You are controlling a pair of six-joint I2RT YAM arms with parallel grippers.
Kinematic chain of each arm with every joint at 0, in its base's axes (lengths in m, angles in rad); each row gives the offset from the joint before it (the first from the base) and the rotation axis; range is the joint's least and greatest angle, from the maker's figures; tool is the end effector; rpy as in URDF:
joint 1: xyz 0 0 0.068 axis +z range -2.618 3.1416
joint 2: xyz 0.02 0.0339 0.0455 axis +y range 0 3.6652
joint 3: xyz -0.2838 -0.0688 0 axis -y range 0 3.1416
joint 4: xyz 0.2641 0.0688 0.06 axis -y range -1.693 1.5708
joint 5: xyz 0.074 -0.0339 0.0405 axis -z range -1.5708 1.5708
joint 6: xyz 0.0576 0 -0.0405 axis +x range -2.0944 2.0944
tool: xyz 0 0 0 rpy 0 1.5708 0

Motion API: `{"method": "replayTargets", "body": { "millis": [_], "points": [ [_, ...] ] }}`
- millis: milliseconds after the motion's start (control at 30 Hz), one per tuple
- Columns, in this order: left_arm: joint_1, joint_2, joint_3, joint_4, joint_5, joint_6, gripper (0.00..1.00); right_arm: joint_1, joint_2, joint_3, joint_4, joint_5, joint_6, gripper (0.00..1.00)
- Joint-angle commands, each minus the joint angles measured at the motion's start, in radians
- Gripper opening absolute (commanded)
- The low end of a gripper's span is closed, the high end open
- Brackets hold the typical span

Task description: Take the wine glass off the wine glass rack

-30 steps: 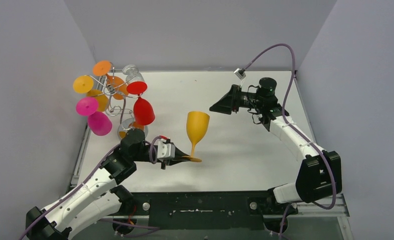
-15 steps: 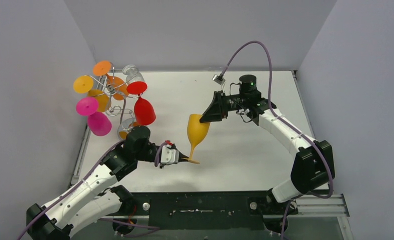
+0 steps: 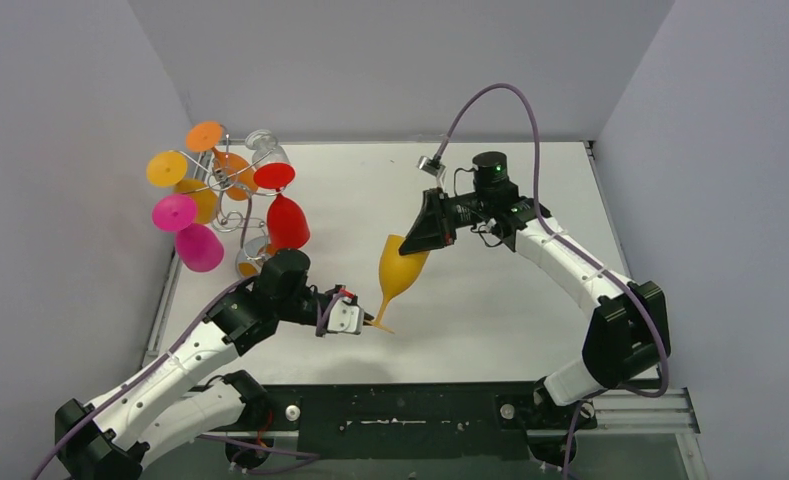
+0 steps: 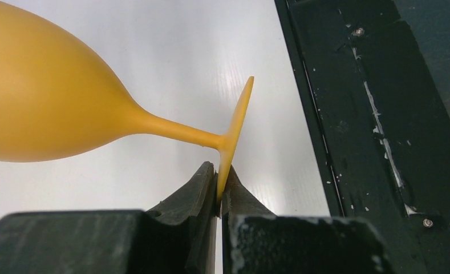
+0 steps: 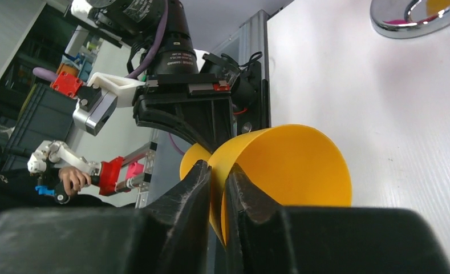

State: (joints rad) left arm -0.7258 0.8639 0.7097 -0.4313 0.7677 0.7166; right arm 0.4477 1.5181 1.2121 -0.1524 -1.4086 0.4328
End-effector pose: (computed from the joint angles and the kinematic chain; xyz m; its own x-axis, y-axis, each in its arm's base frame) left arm 0.1246 -0.1640 0.2842 0.2864 0.3777 -0.8805 0.9580 -0.1248 0.2580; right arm 0.2906 0.2026 0.3377 -0.7260 -0.2735 -0.6309 -0.6204 -0.1353 0.7726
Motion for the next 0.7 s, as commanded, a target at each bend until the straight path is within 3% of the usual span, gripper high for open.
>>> {"method": "replayTargets", "body": {
  "millis": [0, 33, 133, 167, 267, 433, 467, 500, 567, 667],
  "points": [
    [0.004, -0.021, 0.043, -0.024, -0.032, 0.026, 0.0, 0.02, -0.061, 0.031, 0.016, -0.046, -0.012, 0.06],
    [0.004, -0.026, 0.04, -0.024, -0.036, 0.022, 0.0, 0.021, -0.064, 0.03, 0.022, -0.037, -0.01, 0.0],
    [0.004, -0.042, 0.025, -0.008, -0.053, 0.005, 0.01, 0.022, -0.075, 0.013, 0.058, -0.021, 0.014, 0.0],
    [0.004, -0.048, 0.02, 0.006, -0.055, -0.011, 0.05, 0.024, -0.079, 0.005, 0.073, -0.014, 0.024, 0.0],
    [0.004, -0.06, 0.007, 0.036, -0.058, -0.069, 0.32, 0.024, -0.094, -0.018, 0.091, 0.029, 0.028, 0.0],
    [0.004, -0.059, 0.014, 0.017, -0.088, -0.167, 0.59, 0.016, -0.094, -0.016, 0.066, 0.121, 0.003, 0.0],
    [0.005, -0.055, 0.023, -0.006, -0.103, -0.184, 0.71, 0.013, -0.086, -0.001, 0.016, 0.162, -0.033, 0.0],
    [0.005, -0.05, 0.031, -0.024, -0.125, -0.207, 0.75, 0.01, -0.078, 0.032, -0.066, 0.222, -0.083, 0.0],
    [0.005, -0.046, 0.041, -0.039, -0.183, -0.26, 0.79, 0.01, -0.062, 0.086, -0.224, 0.412, -0.17, 0.0],
    [0.004, -0.061, 0.029, -0.008, -0.261, -0.346, 0.84, 0.005, -0.05, 0.103, -0.309, 0.674, -0.198, 0.0]
  ]
}}
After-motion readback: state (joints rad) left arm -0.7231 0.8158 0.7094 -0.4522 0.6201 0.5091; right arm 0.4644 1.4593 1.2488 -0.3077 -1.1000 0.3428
